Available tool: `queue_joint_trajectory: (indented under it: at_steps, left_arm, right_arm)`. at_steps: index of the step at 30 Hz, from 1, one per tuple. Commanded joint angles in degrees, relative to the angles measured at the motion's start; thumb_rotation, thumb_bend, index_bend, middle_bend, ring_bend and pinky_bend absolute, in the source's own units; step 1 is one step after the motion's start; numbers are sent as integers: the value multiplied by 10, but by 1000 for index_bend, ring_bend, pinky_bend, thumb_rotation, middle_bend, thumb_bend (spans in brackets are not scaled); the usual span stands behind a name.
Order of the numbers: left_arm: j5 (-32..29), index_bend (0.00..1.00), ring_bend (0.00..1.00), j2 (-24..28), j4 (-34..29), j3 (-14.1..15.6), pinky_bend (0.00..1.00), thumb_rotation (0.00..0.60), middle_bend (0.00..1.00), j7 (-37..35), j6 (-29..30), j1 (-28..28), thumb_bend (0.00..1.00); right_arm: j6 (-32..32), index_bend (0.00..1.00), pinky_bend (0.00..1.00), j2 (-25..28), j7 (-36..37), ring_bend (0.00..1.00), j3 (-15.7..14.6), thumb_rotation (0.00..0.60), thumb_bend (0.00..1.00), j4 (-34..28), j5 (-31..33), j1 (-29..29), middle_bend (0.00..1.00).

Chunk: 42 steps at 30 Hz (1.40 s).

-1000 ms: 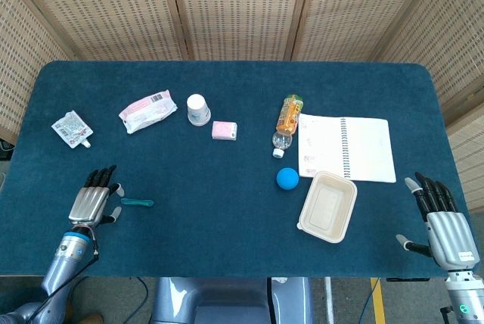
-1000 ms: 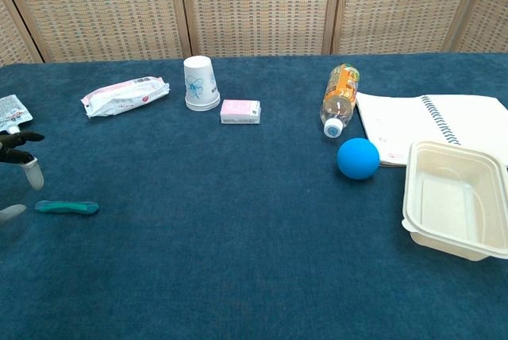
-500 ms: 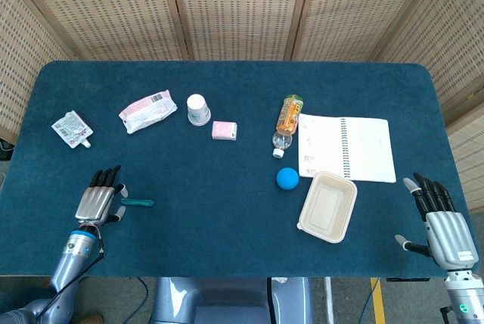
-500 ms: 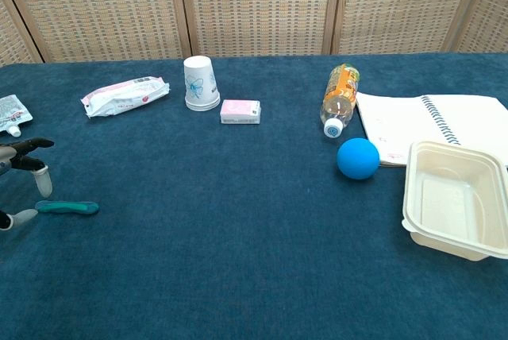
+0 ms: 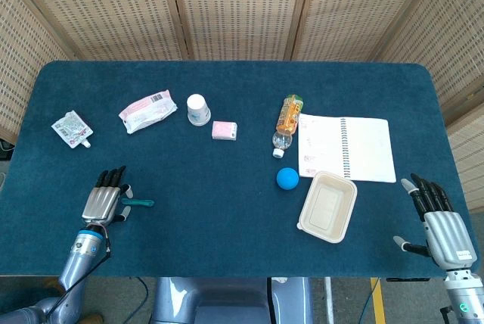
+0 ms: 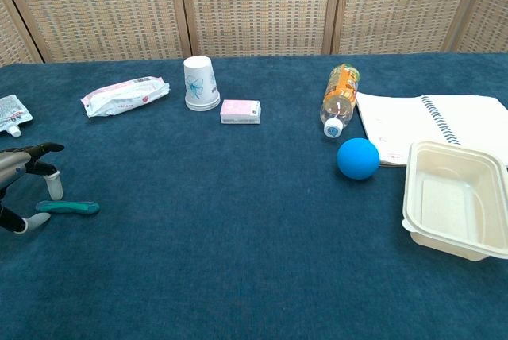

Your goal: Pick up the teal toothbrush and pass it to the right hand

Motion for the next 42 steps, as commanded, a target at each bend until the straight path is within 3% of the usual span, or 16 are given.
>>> queue_joint_trajectory:
  at_steps: [1,21,28,37,42]
  left_arm:
    - [-1,483,0,-2,3,-1,0,600,0,-3,-1,-1,378]
    - [-6,573,0,-21,18,-3,0,600,0,7,5,-6,387]
    - [-7,613,0,-17,12,-5,0,600,0,2,8,-6,548]
    - [0,637,0,12,-19,-10,0,600,0,-37,10,-2,622]
    - [1,641,0,40,-53,-20,0,600,0,-93,-12,-7,658]
  right_arm:
    - [0,0,0,0,1,0,-1,600,0,0,-1,0,0]
    - [-1,0,0,1,6,0,-1,600,0,2,0,2,0]
    - [-2,0,0,0,4,0,-2,600,0,2,1,2,0]
    - [-6,0,0,-3,-5,0,-3,600,0,0,1,4,0]
    - [-12,0,0,-7,-13,0,-5,600,0,-1,1,6,0]
